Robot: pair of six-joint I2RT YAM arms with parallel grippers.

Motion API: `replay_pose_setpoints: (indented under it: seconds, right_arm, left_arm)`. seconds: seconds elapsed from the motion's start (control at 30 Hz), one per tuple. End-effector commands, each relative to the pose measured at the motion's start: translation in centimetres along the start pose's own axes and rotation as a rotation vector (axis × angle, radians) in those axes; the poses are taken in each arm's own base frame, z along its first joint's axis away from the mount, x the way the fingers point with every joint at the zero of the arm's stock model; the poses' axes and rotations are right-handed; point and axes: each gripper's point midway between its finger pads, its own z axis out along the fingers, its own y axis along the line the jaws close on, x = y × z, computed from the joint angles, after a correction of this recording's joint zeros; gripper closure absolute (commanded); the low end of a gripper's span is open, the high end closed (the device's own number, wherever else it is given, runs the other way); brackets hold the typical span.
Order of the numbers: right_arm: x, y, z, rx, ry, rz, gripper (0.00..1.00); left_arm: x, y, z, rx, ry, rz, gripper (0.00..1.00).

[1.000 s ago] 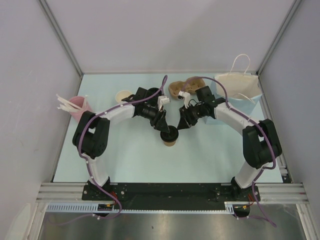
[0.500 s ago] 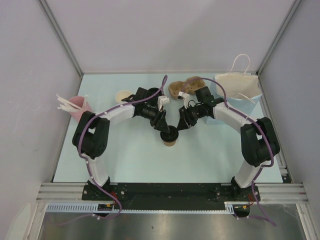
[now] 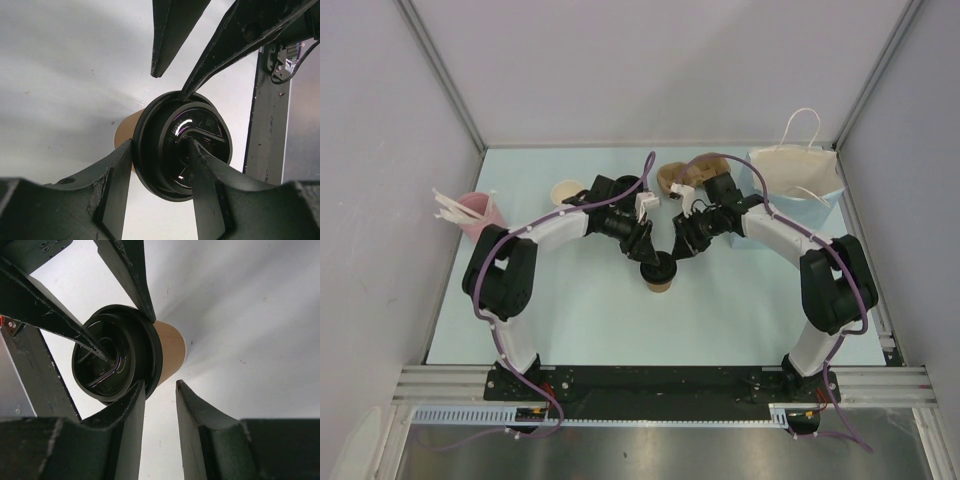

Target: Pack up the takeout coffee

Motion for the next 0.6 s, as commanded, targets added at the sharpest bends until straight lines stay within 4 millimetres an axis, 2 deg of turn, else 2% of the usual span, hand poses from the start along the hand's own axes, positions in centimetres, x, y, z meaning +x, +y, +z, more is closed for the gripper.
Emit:
replay_pose_setpoints:
  seconds: [0.0, 0.43, 0.57]
  right_arm:
    - [2.1, -2.8, 1.6, 0.141, 0.094, -0.012, 0.66]
    - [3.7, -4.5, 1.9, 0.272, 0.181, -0.068, 0.69]
    - [2.1, -3.9, 1.5, 0.277, 0.132, -0.107, 0.69]
  left_arm:
    - [6.7, 4.2, -0.1, -0.204, 0.201, -0.023, 0.50]
    - [7.3, 4.5, -0.6, -0.239, 0.215, -0.008, 0.51]
    - [7.7, 4.4, -0.6, -0.237, 0.218, -0.008, 0.51]
